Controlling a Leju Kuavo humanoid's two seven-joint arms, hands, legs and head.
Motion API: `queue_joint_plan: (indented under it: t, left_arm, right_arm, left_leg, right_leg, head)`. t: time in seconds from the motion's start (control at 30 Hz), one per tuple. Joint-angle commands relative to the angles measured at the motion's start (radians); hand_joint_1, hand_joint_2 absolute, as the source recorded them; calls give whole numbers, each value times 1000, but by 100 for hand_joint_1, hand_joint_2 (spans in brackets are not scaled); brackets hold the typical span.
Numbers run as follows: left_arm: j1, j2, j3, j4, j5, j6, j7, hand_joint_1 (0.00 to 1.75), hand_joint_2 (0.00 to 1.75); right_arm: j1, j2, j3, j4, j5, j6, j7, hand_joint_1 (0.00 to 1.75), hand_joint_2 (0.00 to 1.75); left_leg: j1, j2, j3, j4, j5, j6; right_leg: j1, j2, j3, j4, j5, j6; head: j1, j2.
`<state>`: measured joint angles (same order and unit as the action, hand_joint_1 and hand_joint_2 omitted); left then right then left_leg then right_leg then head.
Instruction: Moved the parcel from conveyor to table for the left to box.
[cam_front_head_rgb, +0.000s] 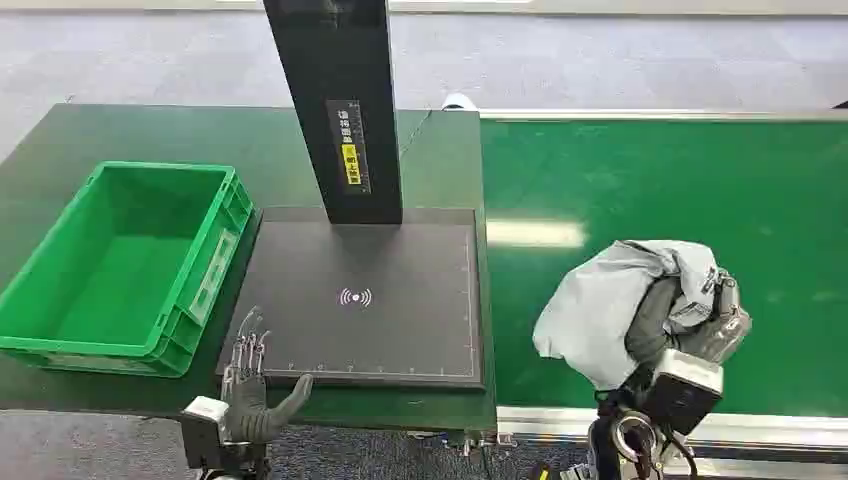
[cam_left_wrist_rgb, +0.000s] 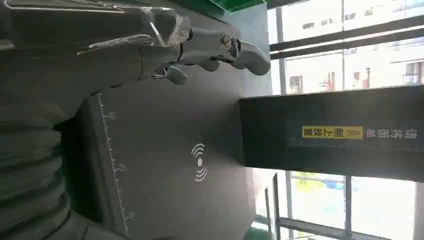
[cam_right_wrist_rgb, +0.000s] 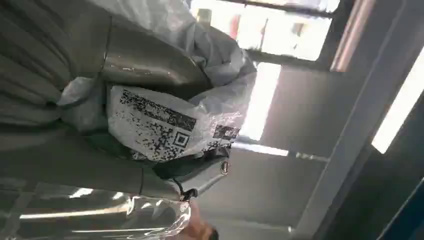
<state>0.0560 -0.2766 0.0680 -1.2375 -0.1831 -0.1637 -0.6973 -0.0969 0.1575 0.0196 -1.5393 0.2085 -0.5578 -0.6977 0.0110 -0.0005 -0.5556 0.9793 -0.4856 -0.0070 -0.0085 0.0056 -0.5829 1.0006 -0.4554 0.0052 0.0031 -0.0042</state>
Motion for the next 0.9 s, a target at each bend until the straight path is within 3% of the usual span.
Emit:
queue_joint_plan:
  t: [0.03, 0.07, 0.1, 0.17, 0.3, 0.5, 0.87, 0.9]
  left_arm:
    - [-62, 31, -60, 105, -7, 0, -1, 0, 175]
    - [-61, 32, -60, 105, -7, 1, -1, 0, 175]
    - [-66, 35, -63, 114, -10, 2, -1, 0, 175]
    - [-76, 37, -63, 125, -9, 8, -1, 0, 175]
    - [-85, 33, -68, 130, -15, 15, -1, 0, 175]
    - [-65, 32, -71, 117, -17, 14, -1, 0, 175]
    - [-95, 38, -101, 145, -4, 28, -1, 0, 175]
    - [-95, 37, -100, 145, -5, 28, -1, 0, 175]
  right_arm:
    - [-102, 6, 149, 37, -84, 227, 0, 175, 175]
    - [-105, 6, 152, 65, -95, 254, 0, 175, 175]
    - [-140, 15, 177, 182, -89, 378, 5, 175, 175]
    - [-209, 49, 227, 357, -53, 450, 19, 175, 175]
    - [-409, 128, 288, 770, -81, 511, 13, 175, 175]
    - [-484, 141, 328, 924, -73, 519, 17, 175, 175]
    - [-636, 176, 394, 1128, -16, 507, 107, 175, 175]
    - [-654, 181, 405, 1150, 12, 454, 147, 108, 175]
  left_leg:
    - [-1, 3, 1, -1, 0, 0]
    - [-1, 2, 1, -1, 1, 0]
    - [0, 2, 2, -1, 0, 0]
    - [0, 3, 3, -2, 0, 0]
    - [0, 14, 4, -3, 0, -1]
    - [1, 3, 2, -2, 1, -1]
    - [0, 3, 0, 0, 2, -1]
    - [0, 2, 0, -1, 2, -1]
  right_leg:
    - [0, 2, 0, 0, 1, 0]
    - [0, 2, 0, 0, 1, -1]
    - [0, 1, 1, -1, 1, 0]
    - [0, 2, 2, -2, 1, 0]
    - [1, 13, 1, -1, 3, -1]
    - [1, 3, 1, -1, 1, -1]
    - [0, 2, -1, 1, 1, -1]
    - [0, 1, -1, 1, 1, -1]
  head:
    - [0, 0]
    - [1, 0]
    - [0, 0]
    - [0, 0]
    - [0, 0]
    - [0, 0]
    - [0, 0]
    - [0, 0]
